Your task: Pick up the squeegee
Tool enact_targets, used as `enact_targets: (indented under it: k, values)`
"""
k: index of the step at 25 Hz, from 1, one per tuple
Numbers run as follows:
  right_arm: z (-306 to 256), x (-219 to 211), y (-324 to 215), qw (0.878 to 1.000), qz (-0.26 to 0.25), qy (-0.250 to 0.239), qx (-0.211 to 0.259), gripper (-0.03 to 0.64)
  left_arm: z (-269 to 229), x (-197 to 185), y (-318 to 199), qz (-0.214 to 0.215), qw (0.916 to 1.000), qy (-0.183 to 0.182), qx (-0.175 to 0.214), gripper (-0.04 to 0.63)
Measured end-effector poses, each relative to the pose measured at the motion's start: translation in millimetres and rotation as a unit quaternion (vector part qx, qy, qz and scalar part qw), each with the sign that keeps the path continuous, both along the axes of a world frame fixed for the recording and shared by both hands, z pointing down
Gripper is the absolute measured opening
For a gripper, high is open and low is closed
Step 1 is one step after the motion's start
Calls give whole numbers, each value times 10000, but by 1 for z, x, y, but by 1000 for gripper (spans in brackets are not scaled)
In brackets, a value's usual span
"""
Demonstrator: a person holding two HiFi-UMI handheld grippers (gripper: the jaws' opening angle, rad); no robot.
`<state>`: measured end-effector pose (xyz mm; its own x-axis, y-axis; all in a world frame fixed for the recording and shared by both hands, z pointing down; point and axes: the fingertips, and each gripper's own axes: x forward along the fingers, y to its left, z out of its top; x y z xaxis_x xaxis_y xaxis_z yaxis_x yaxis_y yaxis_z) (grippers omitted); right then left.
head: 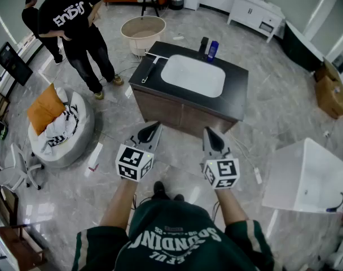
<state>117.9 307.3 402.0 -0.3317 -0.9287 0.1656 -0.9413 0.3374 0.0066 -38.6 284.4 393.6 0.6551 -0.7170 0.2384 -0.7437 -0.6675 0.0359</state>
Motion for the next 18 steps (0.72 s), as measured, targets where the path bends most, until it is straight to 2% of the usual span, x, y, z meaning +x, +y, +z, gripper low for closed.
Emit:
enact_targets:
  k: [4,18]
  values:
    - [-2,3,-3,9996,125,-271,13,2,-2,2,-2,-2,10000,2,17,2]
    - [3,-25,-17,9997,85,-219,-33,2,5,-16,-19,105,9999,36,-28,2]
